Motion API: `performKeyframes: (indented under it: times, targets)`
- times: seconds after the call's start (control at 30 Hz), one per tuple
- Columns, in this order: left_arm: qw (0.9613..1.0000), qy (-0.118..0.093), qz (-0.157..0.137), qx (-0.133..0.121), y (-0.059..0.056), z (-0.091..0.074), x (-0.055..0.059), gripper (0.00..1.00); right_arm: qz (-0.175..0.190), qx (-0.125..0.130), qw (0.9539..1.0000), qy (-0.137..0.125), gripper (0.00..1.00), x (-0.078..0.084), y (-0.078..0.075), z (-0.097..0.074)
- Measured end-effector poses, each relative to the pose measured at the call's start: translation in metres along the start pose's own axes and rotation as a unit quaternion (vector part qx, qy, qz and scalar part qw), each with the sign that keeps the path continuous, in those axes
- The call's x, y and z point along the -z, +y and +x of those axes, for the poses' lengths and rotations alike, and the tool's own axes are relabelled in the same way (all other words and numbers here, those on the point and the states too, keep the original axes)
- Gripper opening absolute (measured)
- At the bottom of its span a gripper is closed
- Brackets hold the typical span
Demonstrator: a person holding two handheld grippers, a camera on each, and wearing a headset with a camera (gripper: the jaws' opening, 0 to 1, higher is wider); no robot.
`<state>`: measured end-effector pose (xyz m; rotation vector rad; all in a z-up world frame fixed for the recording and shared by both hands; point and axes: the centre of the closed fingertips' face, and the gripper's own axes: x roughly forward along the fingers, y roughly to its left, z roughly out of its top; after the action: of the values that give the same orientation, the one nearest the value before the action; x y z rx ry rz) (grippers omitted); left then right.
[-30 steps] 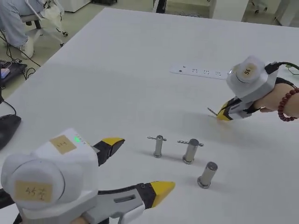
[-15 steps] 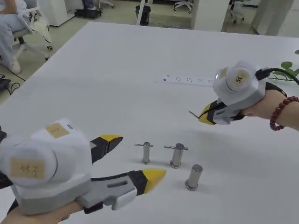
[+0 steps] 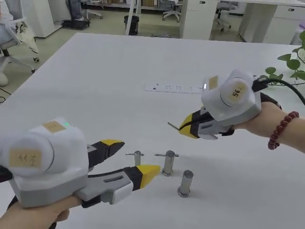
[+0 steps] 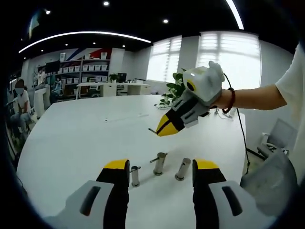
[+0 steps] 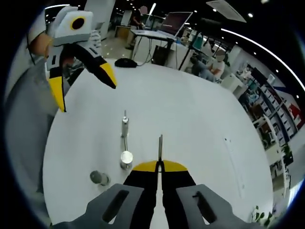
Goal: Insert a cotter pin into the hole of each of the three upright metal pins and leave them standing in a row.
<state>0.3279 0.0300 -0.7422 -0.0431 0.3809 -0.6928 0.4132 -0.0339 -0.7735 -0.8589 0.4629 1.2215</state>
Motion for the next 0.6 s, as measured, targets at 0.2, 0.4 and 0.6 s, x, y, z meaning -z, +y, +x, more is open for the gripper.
performKeyframes:
  times: [0.2,0.4,0.6]
  targets:
    - [0.9998,-0.003,-0.017,0.007,0.000,0.004,-0.007,0.45,-0.018,-0.012,0.9996,-0.018,0.02,-0.019,0.023,-0.006]
    - [0.9991,0.000,-0.039,0.013,0.000,0.006,-0.007,0.38,-0.026,-0.025,0.9989,-0.031,0.02,-0.030,0.042,-0.010]
    - [0.9985,0.002,-0.049,0.023,-0.005,0.007,-0.007,0.30,-0.035,-0.033,0.9979,-0.043,0.02,-0.039,0.056,-0.014]
